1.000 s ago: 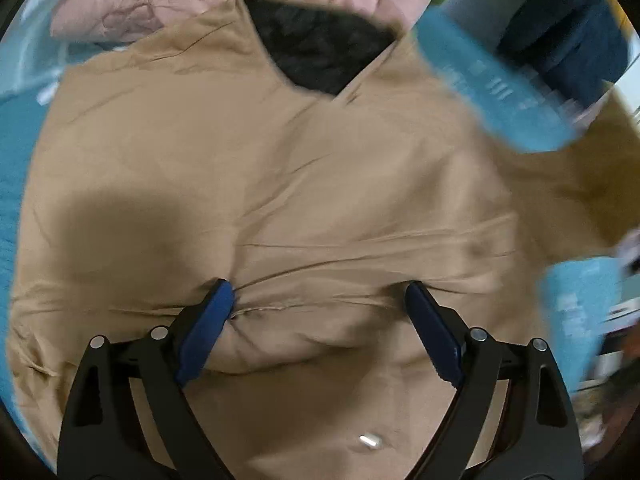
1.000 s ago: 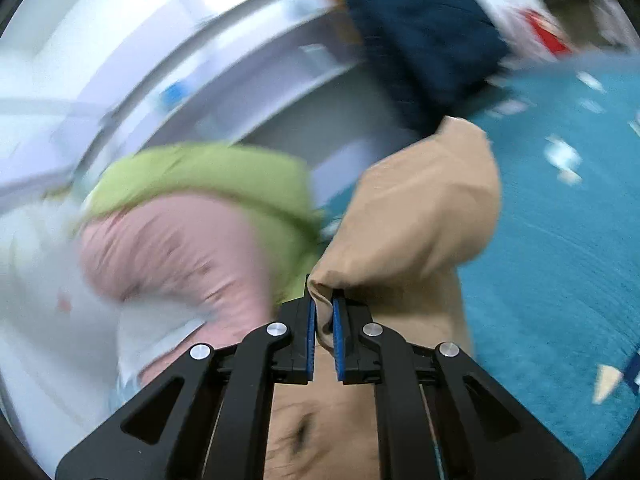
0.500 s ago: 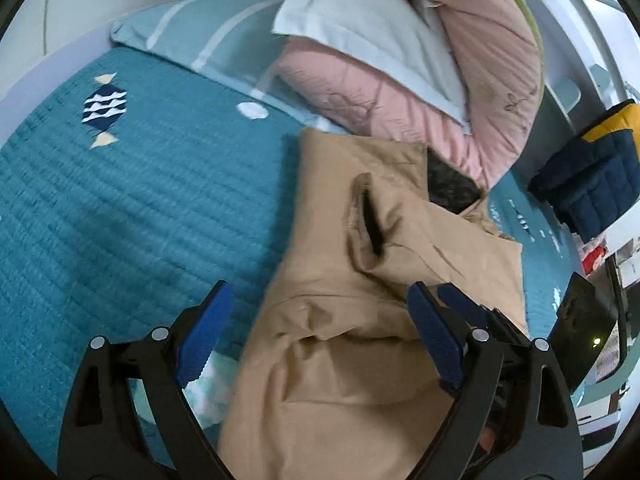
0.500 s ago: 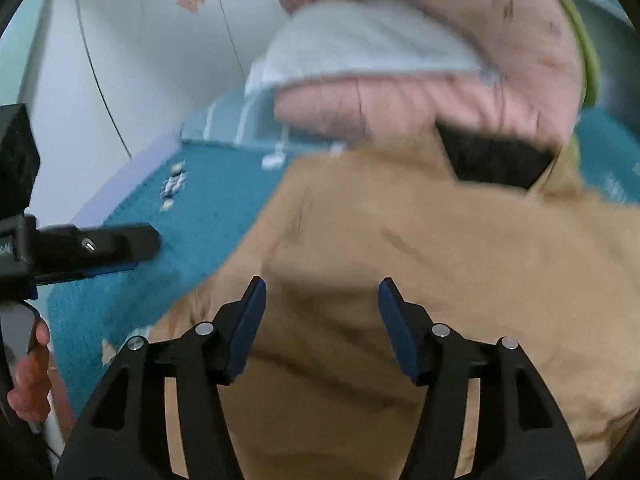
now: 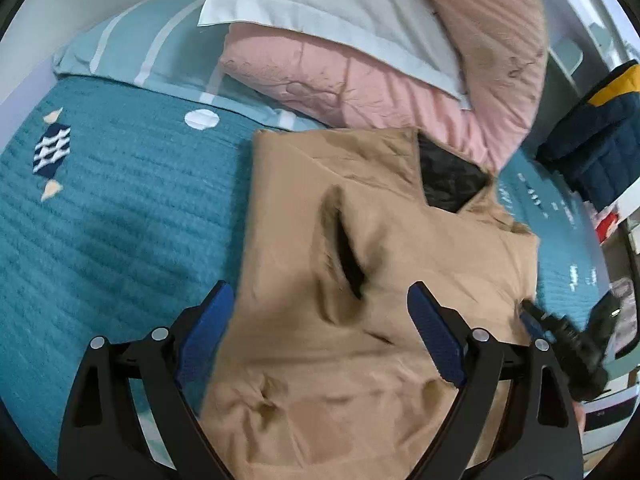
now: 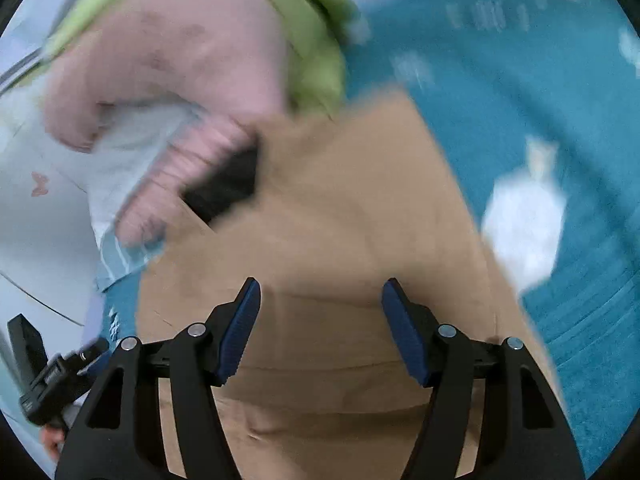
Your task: Fold large clothes
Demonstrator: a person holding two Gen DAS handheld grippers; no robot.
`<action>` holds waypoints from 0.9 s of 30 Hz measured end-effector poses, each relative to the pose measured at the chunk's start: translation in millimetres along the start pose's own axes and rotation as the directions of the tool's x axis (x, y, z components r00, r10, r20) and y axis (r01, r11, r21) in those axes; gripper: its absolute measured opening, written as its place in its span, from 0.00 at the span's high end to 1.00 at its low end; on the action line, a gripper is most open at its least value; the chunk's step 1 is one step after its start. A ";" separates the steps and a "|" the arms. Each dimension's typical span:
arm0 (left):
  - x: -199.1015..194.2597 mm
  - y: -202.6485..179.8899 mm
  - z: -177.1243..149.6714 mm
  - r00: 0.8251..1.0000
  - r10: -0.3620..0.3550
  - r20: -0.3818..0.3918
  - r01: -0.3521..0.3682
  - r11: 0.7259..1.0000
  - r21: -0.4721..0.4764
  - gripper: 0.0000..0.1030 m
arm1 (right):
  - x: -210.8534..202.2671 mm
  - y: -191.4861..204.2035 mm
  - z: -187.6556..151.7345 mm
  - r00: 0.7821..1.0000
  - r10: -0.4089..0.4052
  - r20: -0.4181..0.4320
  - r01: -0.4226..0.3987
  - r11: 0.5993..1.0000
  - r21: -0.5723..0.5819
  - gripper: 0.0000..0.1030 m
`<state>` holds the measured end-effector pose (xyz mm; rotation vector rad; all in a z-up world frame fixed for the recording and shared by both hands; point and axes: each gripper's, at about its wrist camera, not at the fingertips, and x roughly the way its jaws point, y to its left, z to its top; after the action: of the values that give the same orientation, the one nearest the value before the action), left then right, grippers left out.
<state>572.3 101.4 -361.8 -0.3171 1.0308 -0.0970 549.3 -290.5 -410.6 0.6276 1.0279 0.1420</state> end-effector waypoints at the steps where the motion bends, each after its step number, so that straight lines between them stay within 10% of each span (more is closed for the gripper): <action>1: 4.2 2.6 4.5 1.000 0.006 -0.005 -0.006 1.000 -0.007 0.13 | -2.8 0.1 1.9 1.000 -0.014 -0.001 0.014 1.000 -0.027 0.43; 5: 17.2 14.4 22.5 0.999 0.040 -0.019 -0.040 0.999 -0.009 0.13 | -45.9 12.8 20.2 0.991 0.088 0.106 -0.082 0.995 -0.059 0.41; 8: 35.2 25.3 39.0 0.996 0.061 -0.066 -0.063 0.998 -0.030 0.12 | -65.1 7.2 49.6 0.982 -0.003 0.187 0.013 0.999 -0.050 0.24; 22: 110.9 45.5 87.4 0.973 0.150 -0.173 -0.169 0.980 -0.102 0.13 | 32.4 -43.4 135.7 0.998 0.031 -0.052 -0.025 0.994 0.105 0.25; 24: 116.1 36.9 88.5 0.970 0.175 -0.167 -0.187 0.980 -0.061 0.14 | 38.7 -37.1 139.5 0.995 0.016 -0.098 -0.010 0.998 0.061 0.40; 27: 121.3 24.6 91.1 0.975 0.117 -0.191 -0.125 0.992 -0.030 0.61 | 40.1 -27.2 139.2 0.992 -0.027 -0.123 0.024 0.999 -0.028 0.77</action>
<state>710.9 116.7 -426.6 -0.2859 1.2391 0.0050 681.5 -355.5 -405.7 0.5875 1.1517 0.1734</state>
